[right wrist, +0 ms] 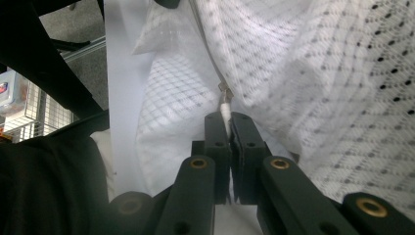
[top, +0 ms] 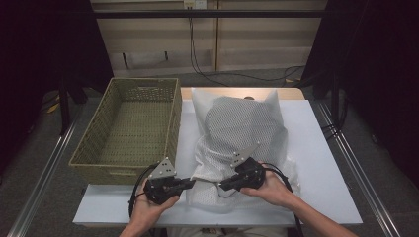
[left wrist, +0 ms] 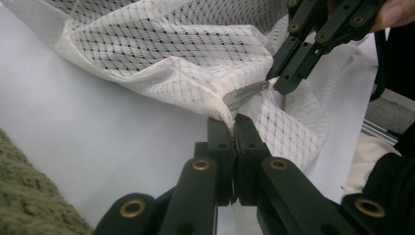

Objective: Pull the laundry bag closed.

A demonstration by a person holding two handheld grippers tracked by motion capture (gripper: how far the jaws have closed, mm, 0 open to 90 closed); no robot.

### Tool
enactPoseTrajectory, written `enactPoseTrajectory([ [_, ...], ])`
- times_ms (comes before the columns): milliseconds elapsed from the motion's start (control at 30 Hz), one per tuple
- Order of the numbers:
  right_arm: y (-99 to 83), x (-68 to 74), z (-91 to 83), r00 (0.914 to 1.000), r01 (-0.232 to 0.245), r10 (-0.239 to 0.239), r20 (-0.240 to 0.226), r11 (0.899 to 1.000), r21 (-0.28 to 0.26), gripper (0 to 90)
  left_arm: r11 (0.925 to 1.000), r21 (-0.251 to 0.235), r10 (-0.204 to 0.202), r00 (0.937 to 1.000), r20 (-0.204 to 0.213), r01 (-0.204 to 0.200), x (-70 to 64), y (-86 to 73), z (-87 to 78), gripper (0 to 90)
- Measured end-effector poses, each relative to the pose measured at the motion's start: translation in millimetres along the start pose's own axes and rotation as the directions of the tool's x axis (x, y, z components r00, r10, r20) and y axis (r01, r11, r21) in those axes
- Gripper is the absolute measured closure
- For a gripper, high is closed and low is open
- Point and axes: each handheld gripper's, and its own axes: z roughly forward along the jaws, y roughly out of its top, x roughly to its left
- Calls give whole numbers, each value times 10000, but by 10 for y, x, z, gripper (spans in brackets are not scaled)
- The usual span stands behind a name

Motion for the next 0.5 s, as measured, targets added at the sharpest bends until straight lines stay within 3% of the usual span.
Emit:
enactPoseTrajectory([
  [433, -69, -26, -90, 9992, -241, 240, 324, 9997, 50, 872, 10000, 29, 0, 10000, -60, 0, 19, -12, -13, 884],
  [500, -78, -24, -93, 9994, -305, 304, 193, 9995, 47, 872, 10000, 26, 16, 9999, -110, -16, 23, -10, -15, 883],
])
